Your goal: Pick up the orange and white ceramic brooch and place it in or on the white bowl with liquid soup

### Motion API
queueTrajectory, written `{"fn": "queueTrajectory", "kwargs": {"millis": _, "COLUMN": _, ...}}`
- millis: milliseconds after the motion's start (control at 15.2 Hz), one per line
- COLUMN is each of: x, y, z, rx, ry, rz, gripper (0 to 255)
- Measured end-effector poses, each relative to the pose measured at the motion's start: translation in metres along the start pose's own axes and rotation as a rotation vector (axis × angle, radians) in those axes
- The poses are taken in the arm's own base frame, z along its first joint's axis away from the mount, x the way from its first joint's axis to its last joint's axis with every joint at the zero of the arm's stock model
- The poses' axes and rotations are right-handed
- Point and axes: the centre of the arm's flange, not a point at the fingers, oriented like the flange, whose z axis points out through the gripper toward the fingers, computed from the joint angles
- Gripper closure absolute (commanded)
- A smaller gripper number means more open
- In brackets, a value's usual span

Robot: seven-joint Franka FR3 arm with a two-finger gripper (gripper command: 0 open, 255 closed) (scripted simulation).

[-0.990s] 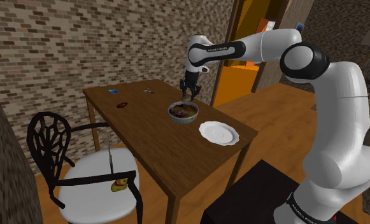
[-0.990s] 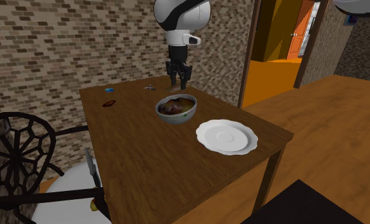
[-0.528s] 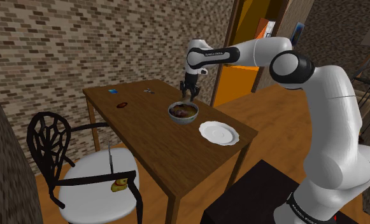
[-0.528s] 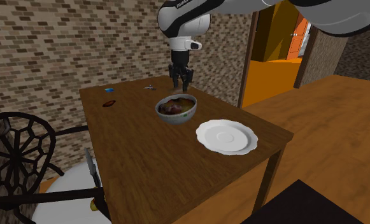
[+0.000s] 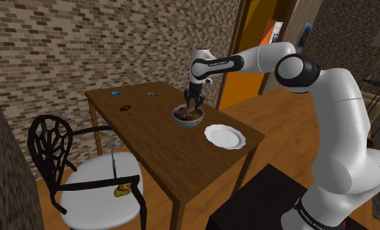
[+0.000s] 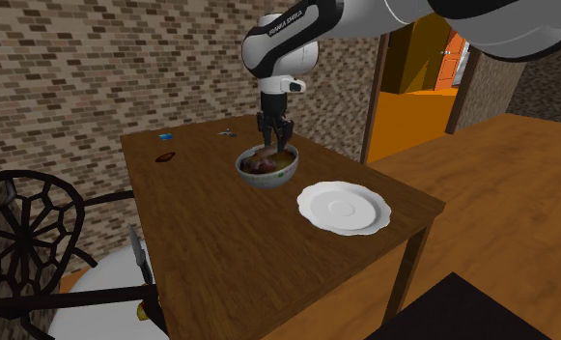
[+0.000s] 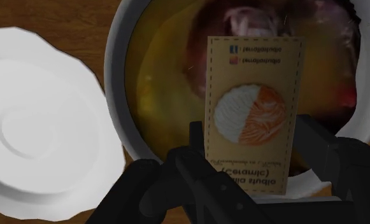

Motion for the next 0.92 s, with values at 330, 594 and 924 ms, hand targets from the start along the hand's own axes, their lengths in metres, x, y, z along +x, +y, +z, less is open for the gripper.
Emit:
{"fn": "queueTrajectory", "kwargs": {"millis": 330, "x": 0.001, "y": -0.001, "z": 0.016, "rx": 0.003, "ry": 0.002, "rz": 0.001, "gripper": 255}}
{"fn": "queueTrajectory", "kwargs": {"millis": 594, "x": 0.001, "y": -0.001, "z": 0.016, "rx": 0.004, "ry": 0.003, "rz": 0.001, "gripper": 255}}
{"fn": "queueTrajectory", "kwargs": {"millis": 924, "x": -0.001, "y": -0.001, "z": 0.018, "rx": 0.001, "ry": 0.000, "rz": 0.000, "gripper": 0}}
